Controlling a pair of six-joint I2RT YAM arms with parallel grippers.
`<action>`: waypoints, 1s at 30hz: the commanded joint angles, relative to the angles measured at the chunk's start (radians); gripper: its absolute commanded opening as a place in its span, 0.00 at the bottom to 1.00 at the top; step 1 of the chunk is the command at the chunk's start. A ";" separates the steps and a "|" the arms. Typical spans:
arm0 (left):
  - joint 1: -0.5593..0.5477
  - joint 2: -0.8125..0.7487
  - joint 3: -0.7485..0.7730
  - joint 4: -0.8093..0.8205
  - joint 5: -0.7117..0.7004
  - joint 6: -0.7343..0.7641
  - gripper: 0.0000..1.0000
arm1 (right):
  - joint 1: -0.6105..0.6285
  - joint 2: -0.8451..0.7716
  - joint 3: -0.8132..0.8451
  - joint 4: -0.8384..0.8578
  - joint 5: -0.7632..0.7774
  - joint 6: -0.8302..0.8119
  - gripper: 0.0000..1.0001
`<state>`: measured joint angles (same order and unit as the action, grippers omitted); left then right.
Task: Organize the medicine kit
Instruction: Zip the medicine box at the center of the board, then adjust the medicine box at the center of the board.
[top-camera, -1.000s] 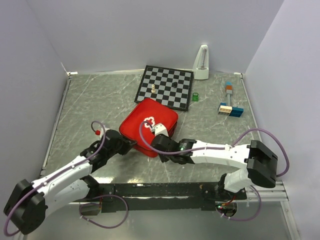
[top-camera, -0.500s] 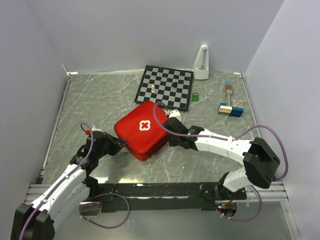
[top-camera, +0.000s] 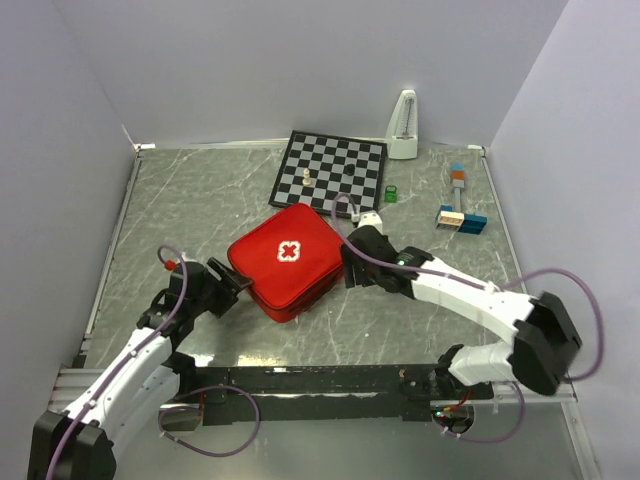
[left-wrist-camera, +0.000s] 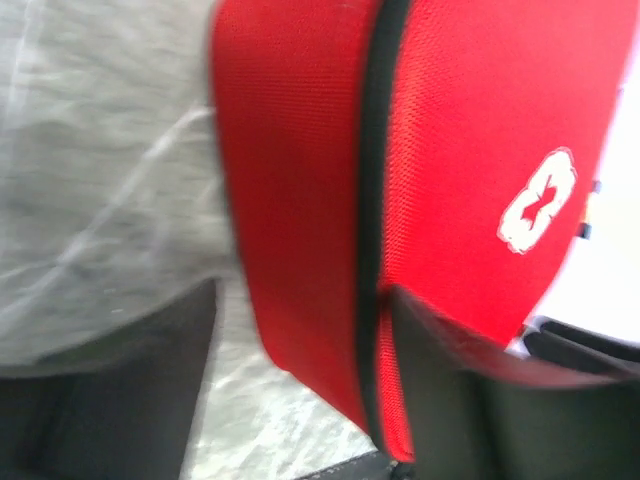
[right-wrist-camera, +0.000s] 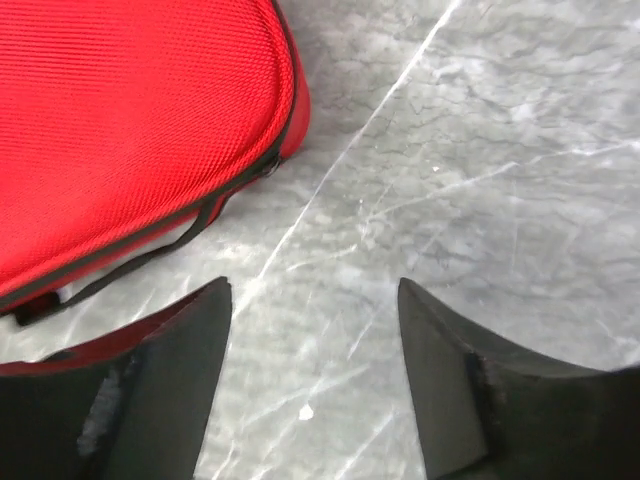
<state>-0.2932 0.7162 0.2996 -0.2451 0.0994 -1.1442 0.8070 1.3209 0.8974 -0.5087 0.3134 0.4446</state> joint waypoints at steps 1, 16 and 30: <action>0.014 -0.037 0.036 -0.121 -0.070 0.050 0.83 | 0.009 -0.127 0.038 -0.105 0.026 -0.001 0.77; 0.011 -0.233 0.049 -0.139 0.062 0.064 0.82 | -0.221 0.233 0.359 0.177 -0.272 0.025 0.79; 0.011 0.115 0.038 0.038 -0.003 0.047 0.84 | -0.204 0.259 0.100 0.300 -0.519 -0.004 0.76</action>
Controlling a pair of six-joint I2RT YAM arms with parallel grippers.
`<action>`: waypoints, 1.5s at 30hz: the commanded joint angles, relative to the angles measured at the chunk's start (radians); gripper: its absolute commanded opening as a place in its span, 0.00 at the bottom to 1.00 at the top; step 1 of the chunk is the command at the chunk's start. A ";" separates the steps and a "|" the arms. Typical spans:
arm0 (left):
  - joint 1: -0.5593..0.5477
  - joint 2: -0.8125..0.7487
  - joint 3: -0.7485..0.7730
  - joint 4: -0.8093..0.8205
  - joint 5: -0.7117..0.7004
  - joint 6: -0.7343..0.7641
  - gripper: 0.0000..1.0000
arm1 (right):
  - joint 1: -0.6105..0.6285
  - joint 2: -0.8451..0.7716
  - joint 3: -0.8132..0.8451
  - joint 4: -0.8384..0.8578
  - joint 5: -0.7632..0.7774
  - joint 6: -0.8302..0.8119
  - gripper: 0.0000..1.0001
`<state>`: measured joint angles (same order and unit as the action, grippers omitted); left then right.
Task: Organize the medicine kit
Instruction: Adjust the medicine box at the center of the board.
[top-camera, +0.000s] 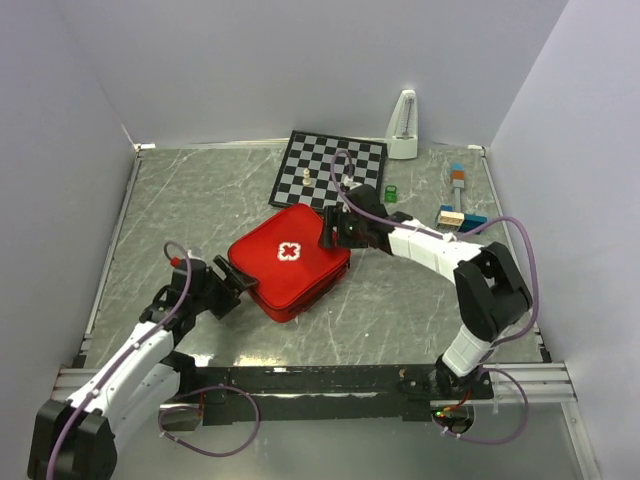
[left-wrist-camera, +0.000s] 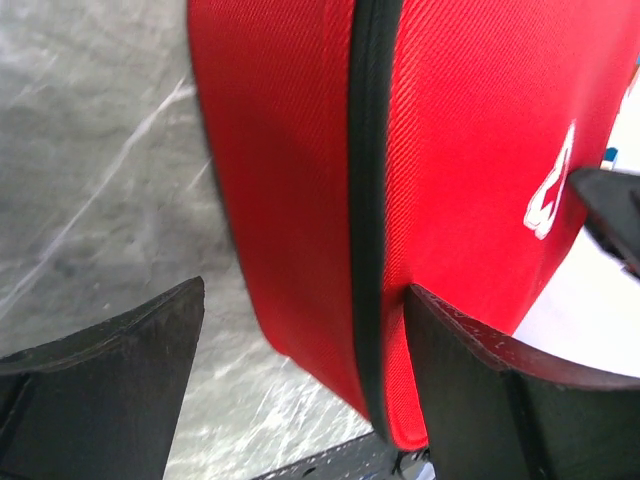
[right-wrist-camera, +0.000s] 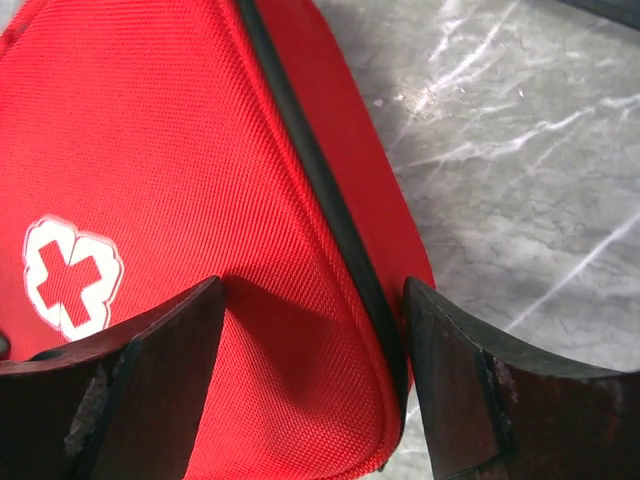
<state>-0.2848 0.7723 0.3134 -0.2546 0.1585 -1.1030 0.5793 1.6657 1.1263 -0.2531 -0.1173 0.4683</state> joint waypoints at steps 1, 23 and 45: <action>0.003 0.073 0.032 0.061 -0.071 0.015 0.83 | 0.042 -0.115 -0.166 0.058 -0.103 -0.033 0.75; 0.038 0.587 0.624 0.033 -0.150 0.480 0.79 | 0.571 -0.473 -0.327 -0.084 0.220 0.064 0.84; -0.264 -0.357 -0.079 -0.095 -0.059 -0.099 0.49 | 0.060 -0.022 0.128 -0.032 0.054 -0.096 0.87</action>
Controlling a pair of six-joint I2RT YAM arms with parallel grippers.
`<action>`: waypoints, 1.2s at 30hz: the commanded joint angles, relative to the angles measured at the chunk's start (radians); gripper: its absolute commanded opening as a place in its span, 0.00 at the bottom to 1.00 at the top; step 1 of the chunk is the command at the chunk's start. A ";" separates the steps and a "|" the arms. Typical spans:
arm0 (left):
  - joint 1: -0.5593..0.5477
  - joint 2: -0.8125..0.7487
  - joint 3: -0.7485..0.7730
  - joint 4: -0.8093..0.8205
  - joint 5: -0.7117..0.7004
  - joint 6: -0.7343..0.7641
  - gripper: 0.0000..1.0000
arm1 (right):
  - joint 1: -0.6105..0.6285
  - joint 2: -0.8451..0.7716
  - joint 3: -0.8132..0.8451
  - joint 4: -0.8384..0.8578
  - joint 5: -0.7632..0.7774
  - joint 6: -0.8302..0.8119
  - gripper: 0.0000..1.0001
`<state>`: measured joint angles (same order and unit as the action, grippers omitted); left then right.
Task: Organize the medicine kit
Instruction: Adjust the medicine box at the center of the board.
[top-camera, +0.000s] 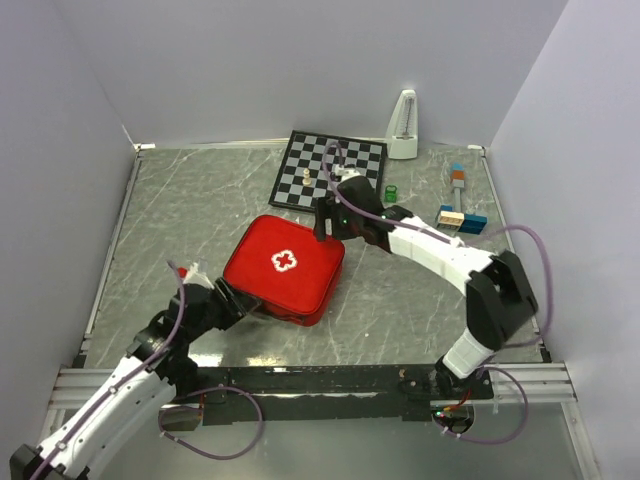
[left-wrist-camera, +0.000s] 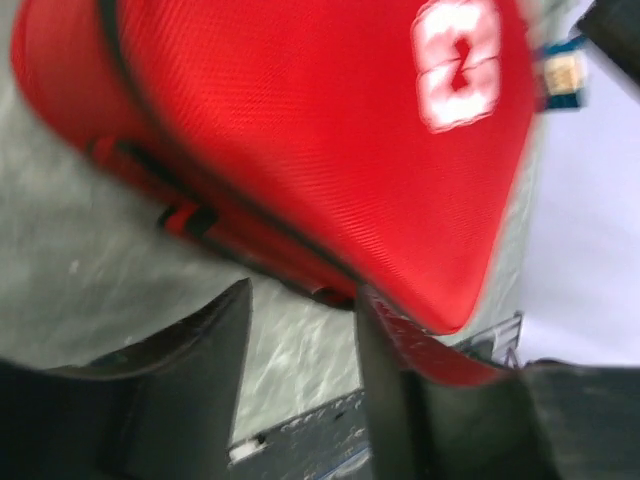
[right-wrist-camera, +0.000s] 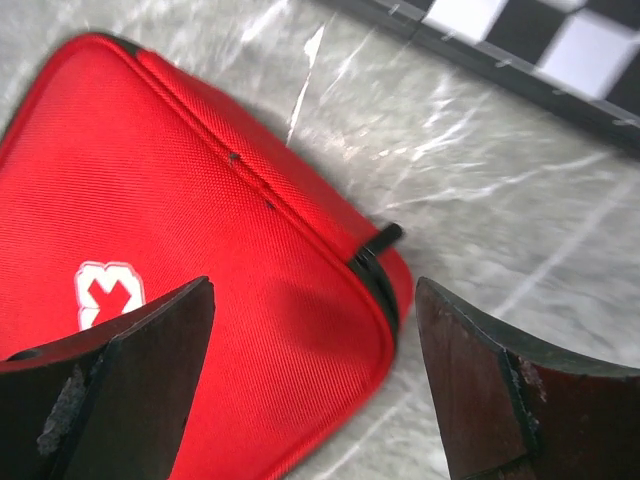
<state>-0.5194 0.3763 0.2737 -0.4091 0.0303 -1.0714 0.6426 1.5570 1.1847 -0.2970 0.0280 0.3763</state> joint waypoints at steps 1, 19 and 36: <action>-0.043 0.076 -0.044 0.073 0.057 -0.137 0.47 | -0.001 0.109 0.066 0.015 -0.102 -0.002 0.87; -0.039 0.891 0.300 0.372 -0.050 0.186 0.59 | 0.176 -0.234 -0.450 0.147 -0.232 0.053 0.82; 0.202 1.073 0.571 0.435 0.102 0.387 0.63 | 0.416 -0.460 -0.404 0.049 -0.145 0.138 0.84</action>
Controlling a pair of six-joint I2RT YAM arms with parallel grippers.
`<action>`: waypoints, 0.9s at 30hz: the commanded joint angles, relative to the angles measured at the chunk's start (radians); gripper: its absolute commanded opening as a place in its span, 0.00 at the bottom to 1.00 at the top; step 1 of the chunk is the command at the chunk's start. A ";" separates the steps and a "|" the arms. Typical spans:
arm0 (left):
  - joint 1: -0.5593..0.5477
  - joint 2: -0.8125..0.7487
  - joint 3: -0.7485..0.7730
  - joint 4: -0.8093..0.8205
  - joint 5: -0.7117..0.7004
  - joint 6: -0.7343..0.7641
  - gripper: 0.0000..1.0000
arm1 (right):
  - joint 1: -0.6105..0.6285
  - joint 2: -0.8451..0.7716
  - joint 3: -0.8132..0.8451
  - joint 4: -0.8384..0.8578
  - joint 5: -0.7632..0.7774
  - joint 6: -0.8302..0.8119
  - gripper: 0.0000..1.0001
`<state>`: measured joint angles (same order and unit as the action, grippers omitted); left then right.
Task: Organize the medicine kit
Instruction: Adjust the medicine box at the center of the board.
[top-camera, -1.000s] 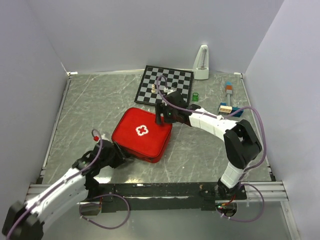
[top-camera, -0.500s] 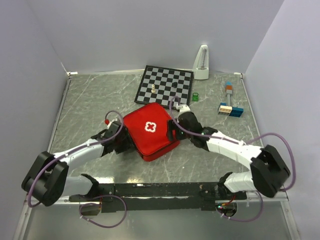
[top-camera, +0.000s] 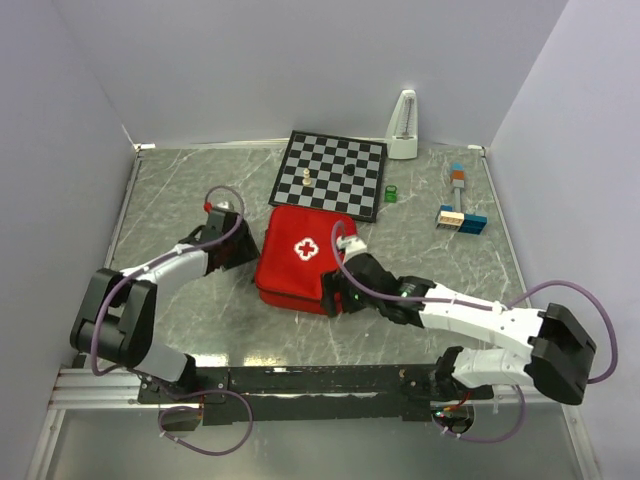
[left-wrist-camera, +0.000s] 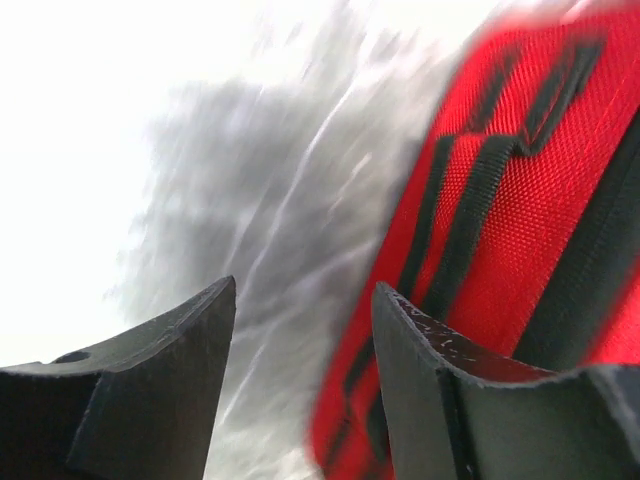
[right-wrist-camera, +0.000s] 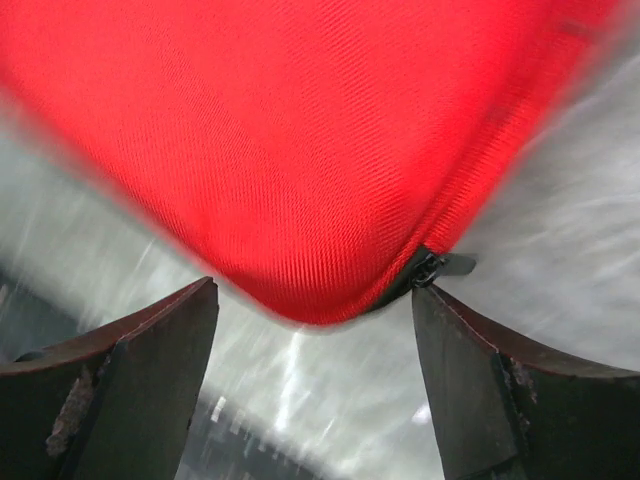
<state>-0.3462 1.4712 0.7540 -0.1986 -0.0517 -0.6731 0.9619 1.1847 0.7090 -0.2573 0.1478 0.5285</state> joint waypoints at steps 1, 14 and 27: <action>0.050 -0.031 0.099 0.216 0.184 -0.011 0.63 | 0.097 -0.121 0.084 -0.019 -0.248 -0.024 0.85; 0.049 -0.630 -0.135 0.016 0.042 -0.166 0.74 | -0.248 -0.140 0.121 -0.111 -0.073 -0.058 0.86; -0.410 -0.755 -0.449 0.134 0.078 -0.465 0.65 | -0.459 0.297 0.438 0.076 -0.053 -0.091 0.89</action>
<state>-0.6777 0.6662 0.3328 -0.1638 0.0181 -1.0477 0.5251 1.3891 1.0332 -0.2749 0.0860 0.4728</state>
